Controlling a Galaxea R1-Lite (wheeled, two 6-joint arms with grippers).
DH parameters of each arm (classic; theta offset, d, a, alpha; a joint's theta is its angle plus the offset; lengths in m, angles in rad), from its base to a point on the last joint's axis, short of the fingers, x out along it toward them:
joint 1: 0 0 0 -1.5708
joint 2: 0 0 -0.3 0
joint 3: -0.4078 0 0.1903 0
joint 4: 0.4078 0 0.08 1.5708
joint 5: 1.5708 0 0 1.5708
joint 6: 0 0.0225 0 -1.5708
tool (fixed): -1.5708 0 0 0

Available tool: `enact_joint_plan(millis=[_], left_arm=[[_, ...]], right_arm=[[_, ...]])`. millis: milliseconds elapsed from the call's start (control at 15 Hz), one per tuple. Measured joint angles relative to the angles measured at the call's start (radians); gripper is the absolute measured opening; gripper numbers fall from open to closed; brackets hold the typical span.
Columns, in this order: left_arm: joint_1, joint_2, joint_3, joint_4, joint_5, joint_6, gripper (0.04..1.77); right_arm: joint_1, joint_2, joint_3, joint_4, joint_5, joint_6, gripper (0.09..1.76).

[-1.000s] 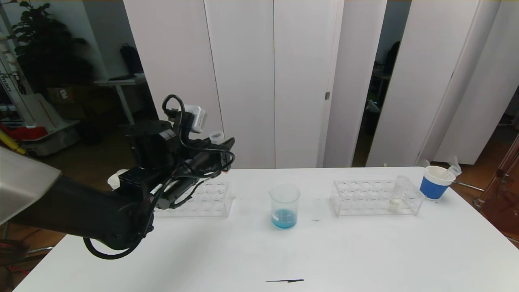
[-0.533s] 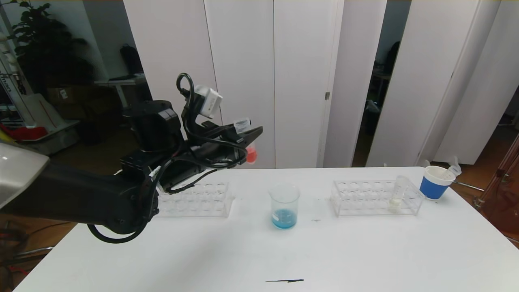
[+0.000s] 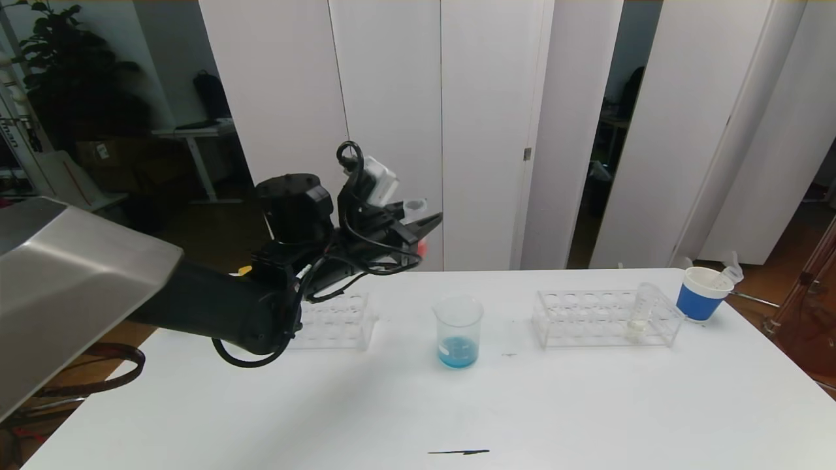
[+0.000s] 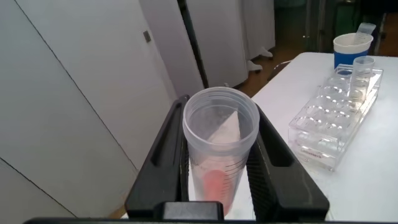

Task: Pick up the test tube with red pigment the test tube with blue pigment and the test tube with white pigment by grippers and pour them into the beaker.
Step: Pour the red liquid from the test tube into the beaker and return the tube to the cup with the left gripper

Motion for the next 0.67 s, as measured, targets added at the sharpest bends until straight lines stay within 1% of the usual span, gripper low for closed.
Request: enact_joint_plan(millis=[200, 467, 667], left_arm=[[0.000, 0.064, -0.020, -0.032, -0.013, 0.171, 0.61], [-0.001, 0.110, -0.032, -0.028, -0.015, 0.336, 0.61], [-0.001, 0.133, -0.032, -0.031, -0.016, 0.483, 0.61]], right_arm=[[0.000, 0.000, 0.000, 0.000, 0.000, 0.000, 1.75], [0.000, 0.000, 0.000, 0.000, 0.000, 0.000, 1.75], [0.000, 0.000, 0.000, 0.000, 0.000, 0.000, 1.75]])
